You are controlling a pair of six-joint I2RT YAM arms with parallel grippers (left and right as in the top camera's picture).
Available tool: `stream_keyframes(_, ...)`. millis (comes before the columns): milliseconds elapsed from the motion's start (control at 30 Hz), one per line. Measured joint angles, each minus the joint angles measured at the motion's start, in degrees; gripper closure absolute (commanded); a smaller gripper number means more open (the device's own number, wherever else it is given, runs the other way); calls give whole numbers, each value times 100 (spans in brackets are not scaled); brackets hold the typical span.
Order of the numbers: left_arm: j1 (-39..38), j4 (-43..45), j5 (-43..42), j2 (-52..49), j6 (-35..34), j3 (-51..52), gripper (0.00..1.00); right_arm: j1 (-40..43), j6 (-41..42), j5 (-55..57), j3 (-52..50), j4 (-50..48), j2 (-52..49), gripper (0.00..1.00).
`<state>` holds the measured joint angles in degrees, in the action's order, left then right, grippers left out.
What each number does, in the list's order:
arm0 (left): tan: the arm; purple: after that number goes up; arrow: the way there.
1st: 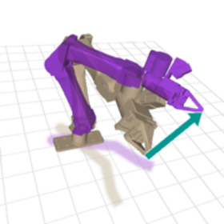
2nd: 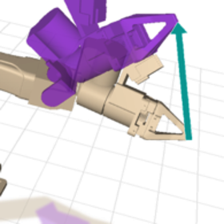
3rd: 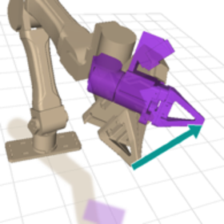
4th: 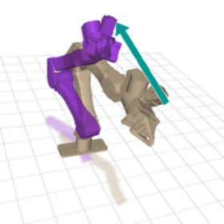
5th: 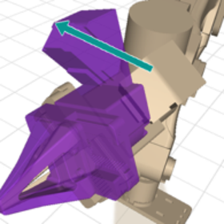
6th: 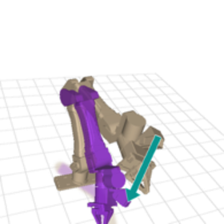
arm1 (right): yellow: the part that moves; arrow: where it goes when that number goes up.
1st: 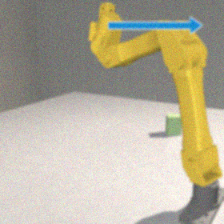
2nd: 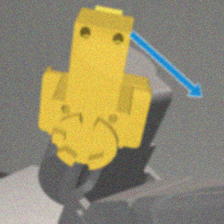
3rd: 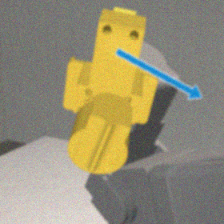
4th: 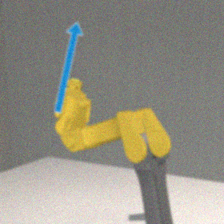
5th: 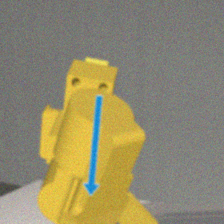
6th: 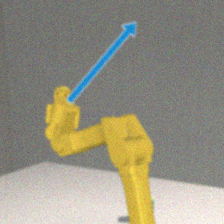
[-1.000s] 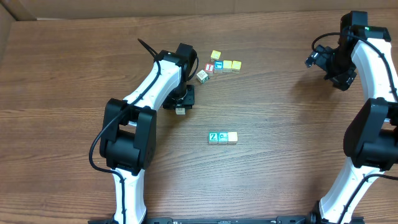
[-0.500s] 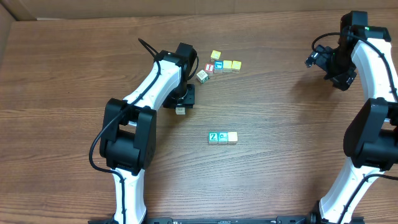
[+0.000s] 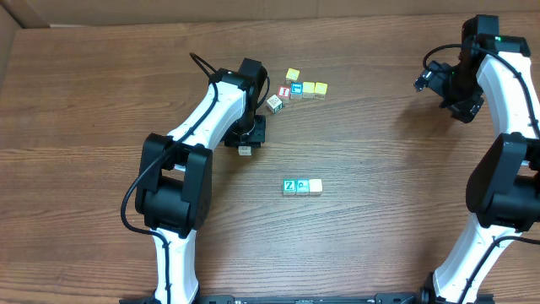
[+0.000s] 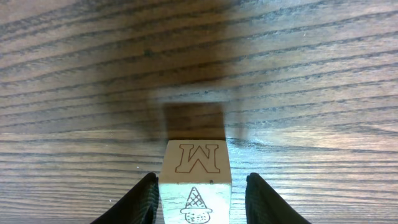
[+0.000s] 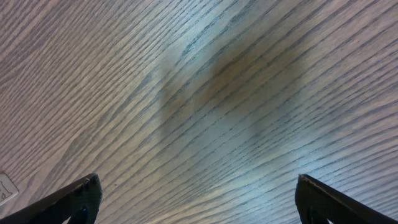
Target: Flip 5 blocks
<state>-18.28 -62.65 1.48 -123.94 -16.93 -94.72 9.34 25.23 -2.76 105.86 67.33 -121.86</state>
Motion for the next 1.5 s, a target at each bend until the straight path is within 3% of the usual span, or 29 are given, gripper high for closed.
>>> stream_keyframes(300,0,-136,-37,0,2,0,60,0,0,0,0,2,0,0)
stream_keyframes(367,0,-146,-39,0,2,0,45,0,-2,-2,0,2,0,0)
stream_keyframes(467,0,-138,-42,0,24,0,35,0,0,0,0,0,0,0)
stream_keyframes(500,0,-136,-42,0,39,0,28,0,-2,0,0,2,0,0)
stream_keyframes(533,0,-136,-42,0,42,0,6,0,-2,0,0,-2,0,0)
stream_keyframes(567,0,-136,-44,0,33,0,0,0,0,0,0,0,0,0)
stream_keyframes(800,0,-133,-42,0,57,0,1,0,0,0,0,0,0,0)
stream_keyframes(900,0,-133,-39,0,59,0,30,0,0,0,0,0,0,0)
stream_keyframes(1033,0,-129,-63,0,42,0,49,0,0,0,0,0,0,0)
stream_keyframes(1300,0,-87,-61,0,-48,105,47,2,-2,0,0,0,0,0)
stream_keyframes(1500,0,291,-59,0,-114,411,53,0,-2,0,0,0,0,0)
